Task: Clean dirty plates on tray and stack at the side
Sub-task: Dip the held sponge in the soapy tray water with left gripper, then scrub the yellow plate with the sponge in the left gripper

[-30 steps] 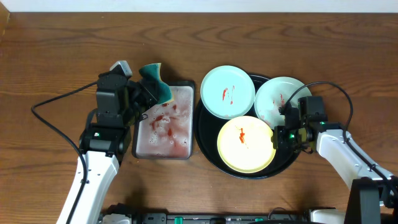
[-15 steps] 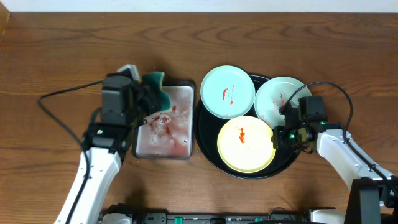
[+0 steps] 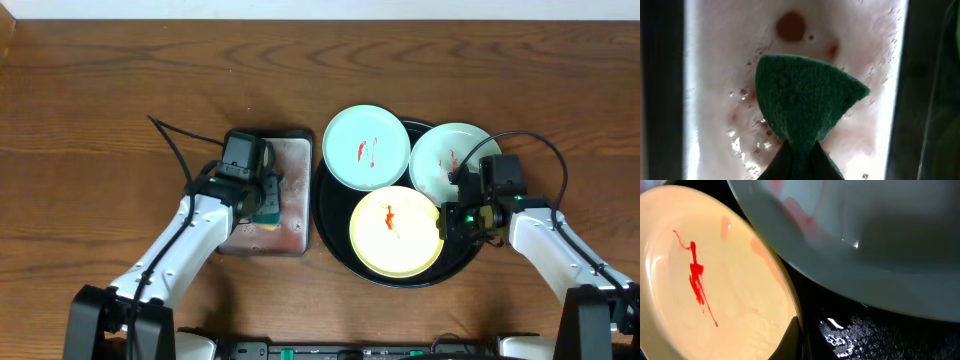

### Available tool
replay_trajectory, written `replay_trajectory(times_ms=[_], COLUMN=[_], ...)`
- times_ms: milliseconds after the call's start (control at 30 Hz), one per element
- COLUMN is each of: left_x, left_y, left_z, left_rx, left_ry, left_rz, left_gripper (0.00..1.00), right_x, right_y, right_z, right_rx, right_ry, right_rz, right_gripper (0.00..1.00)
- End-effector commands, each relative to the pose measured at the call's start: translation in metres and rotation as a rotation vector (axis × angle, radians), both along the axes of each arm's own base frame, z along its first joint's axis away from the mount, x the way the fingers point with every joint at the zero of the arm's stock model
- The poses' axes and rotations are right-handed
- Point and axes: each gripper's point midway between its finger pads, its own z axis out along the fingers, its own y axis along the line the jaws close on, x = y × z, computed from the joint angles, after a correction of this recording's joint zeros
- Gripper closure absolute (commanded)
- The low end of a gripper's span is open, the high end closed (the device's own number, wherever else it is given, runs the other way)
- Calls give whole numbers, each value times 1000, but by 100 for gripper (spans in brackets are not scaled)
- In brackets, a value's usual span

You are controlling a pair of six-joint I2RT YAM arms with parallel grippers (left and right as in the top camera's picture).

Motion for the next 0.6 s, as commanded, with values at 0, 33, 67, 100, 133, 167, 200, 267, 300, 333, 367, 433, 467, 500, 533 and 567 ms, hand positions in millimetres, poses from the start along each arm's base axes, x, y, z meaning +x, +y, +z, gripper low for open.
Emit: replay_trajectory(times_ms=[0,33,67,100,133,167,200,267,300,333,367,433,467,500,533,567], left_x=[26,26,27,26,26,26,25,22,20,17,14,6,1,-5,-9,-14], left_y=[-1,-1,-2,-4,-7,-11,-14,-22,-26,-34,-43,-72,-88,-106,-120,-136], left_z=[36,38,38,38,37,37,37,37,36,36,36,38,41,44,47,50], left_rx=[78,94,103,103,103,107,115,126,122,104,79,-10,-59,-111,-150,-189], left_ry=[-105,-110,-116,-117,-118,-121,-124,-123,-121,-118,-116,-114,-115,-119,-123,-130], left_rz=[-42,-42,-49,-57,-70,-91,-121,-171,-185,-208,-234,-310,-353,-398,-420,-433], left_gripper=[93,93,93,93,93,93,93,93,93,93,93,93,92,93,93,93], right_x=[6,6,6,6,6,6,6,6,6,5,5,5,5,5,5,5], right_y=[1,1,1,1,1,1,1,1,1,1,1,1,1,1,1,1], right_z=[3,3,3,3,3,3,3,3,3,3,3,3,3,3,3,3], right_rx=[-5,-5,-5,-5,-5,-5,-5,-5,-5,-5,-4,-5,-5,-5,-5,-5], right_ry=[-15,-14,-14,-14,-14,-14,-14,-12,-11,-11,-9,-8,-8,-8,-8,-7], right_rz=[1,1,1,1,1,1,1,1,1,1,2,2,2,2,2,2], right_gripper=[99,99,99,99,99,99,99,99,99,99,99,99,99,99,99,99])
